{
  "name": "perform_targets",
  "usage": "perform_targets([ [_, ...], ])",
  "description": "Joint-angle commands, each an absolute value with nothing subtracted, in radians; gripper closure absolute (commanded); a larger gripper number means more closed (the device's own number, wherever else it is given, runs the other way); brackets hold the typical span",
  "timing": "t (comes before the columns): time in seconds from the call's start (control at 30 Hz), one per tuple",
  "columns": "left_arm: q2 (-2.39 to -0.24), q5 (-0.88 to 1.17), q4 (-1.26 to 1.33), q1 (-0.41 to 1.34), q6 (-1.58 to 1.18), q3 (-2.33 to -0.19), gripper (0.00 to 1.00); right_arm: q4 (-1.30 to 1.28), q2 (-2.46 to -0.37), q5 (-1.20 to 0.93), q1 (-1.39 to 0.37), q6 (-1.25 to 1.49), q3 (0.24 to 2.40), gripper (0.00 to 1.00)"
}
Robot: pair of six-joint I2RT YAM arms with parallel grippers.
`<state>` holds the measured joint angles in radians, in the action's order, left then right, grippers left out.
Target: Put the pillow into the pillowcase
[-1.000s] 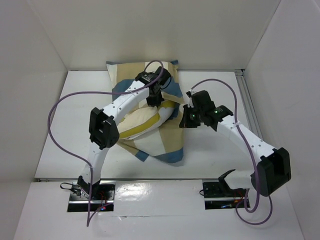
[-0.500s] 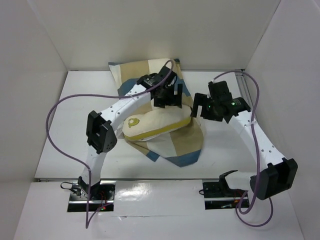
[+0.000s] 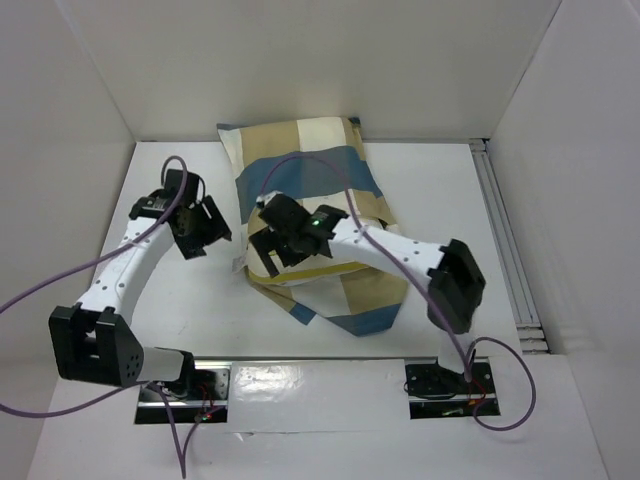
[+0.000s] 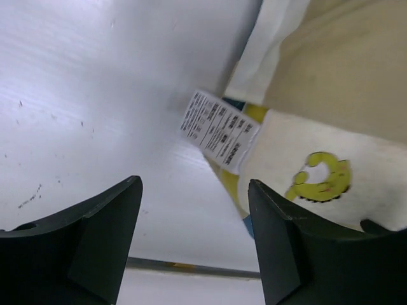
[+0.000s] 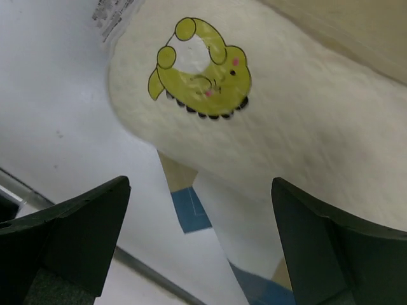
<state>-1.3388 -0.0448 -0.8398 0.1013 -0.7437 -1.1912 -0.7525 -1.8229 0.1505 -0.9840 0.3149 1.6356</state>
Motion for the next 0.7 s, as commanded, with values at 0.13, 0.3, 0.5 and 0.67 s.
perform_targets([
  [0.13,-1.285,0.053,-0.763,0.092,-0.746,-1.025,0.20,-0.460,-2.008,0.149,-0.977,0.276,1.648,0.21],
  [0.3,-1.249,0.268,-0.608,0.127,-0.631,-0.913,0.17,-0.459,-1.882,0.096,-0.852,0.288,1.548,1.00],
  [0.5,-1.224,0.360,-0.376,0.245,-0.609,-0.827,0.01,-0.446,-1.652,-0.322,-0.645,0.288,1.486,1.00],
  [0.67,-1.275,0.380,-0.341,0.278,-0.609,-0.816,0.00,-0.477,-1.600,-0.337,-0.624,0.288,1.529,1.00],
])
